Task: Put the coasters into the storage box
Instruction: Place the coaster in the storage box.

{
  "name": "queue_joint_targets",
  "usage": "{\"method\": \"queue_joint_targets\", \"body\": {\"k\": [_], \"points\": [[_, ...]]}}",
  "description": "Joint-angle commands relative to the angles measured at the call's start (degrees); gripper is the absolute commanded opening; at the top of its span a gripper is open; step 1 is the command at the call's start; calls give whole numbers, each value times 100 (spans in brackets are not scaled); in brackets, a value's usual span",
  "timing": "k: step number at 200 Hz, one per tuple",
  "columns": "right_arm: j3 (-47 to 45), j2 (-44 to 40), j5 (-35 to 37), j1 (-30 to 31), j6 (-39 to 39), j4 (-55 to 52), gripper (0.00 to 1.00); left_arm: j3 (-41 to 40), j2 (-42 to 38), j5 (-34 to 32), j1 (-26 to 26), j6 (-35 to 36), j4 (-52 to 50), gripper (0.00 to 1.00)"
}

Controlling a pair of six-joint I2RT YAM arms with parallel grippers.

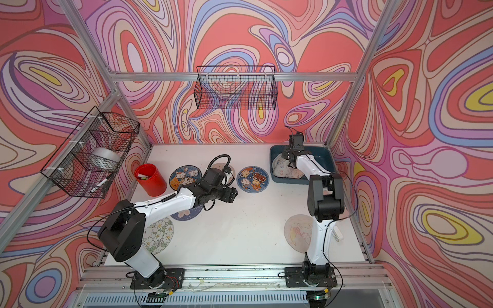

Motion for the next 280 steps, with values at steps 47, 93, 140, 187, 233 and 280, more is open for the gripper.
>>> {"method": "queue_joint_targets", "body": {"k": [47,93,140,187,233,280], "points": [[693,748,1347,-198,41,-515,0,36,-72,-18,-57,-63,-70,78],[183,395,1639,-362,153,-408,3,49,-29,-36,-65,-14,-101,78],[54,56,844,-447,39,-466,15,50,23,3,-73,-19,-28,78],[235,-38,54,-445,97,-779,44,5,14,42,-83,-36,18,78],[393,-118,520,-446,206,-1060,67,-136,-121,-5,-83,-10,34,78],[258,-470,976,-444,200,-1036,79,-224,-178,-16,-83,-27,61,78]]}}
